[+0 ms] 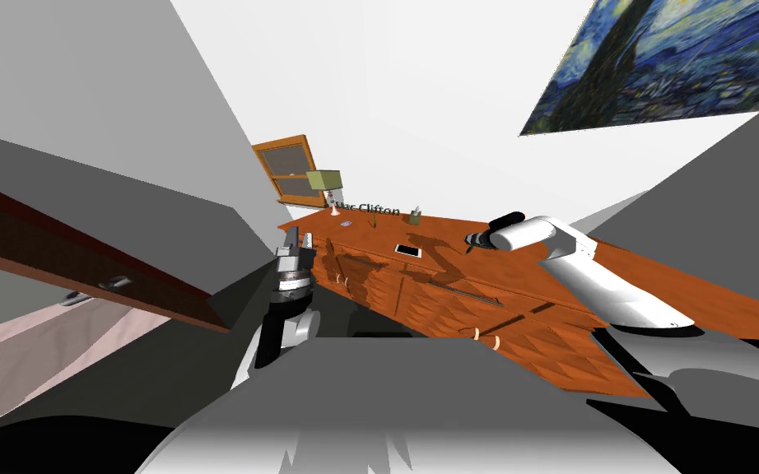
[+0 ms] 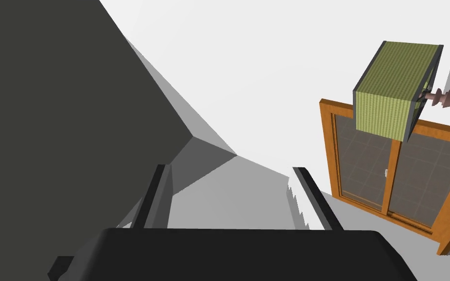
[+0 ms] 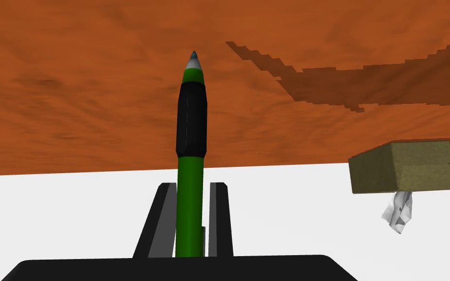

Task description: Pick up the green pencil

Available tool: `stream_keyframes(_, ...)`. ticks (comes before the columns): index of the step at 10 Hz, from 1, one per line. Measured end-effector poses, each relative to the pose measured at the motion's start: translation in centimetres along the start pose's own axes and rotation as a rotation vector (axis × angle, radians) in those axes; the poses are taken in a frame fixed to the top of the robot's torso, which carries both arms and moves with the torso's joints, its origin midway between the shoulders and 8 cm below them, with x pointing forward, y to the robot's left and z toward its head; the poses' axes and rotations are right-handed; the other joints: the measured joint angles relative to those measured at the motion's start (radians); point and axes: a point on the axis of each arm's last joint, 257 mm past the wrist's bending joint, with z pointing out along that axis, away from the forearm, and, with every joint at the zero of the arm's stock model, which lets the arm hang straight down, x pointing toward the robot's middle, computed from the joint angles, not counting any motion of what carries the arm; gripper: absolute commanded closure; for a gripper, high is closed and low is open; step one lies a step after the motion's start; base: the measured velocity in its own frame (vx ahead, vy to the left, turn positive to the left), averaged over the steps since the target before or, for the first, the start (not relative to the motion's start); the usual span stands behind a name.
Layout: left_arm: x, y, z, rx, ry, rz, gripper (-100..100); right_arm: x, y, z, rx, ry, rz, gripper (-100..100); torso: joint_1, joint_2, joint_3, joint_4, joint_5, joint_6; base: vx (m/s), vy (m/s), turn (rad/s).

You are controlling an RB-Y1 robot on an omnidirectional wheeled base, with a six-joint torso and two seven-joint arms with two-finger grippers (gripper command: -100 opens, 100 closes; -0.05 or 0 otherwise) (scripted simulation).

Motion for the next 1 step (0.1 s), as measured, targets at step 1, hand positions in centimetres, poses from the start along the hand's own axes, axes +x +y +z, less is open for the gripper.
stream_keyframes(1, 0.00, 0.00, 0.00, 0.000, 0.000, 0.000, 0, 0.04, 0.03, -0.05, -0.001, 0.001, -0.002, 0, -0.002, 0.000, 0.000, 0.000, 0.000, -0.002, 0.001, 0.006, 0.007)
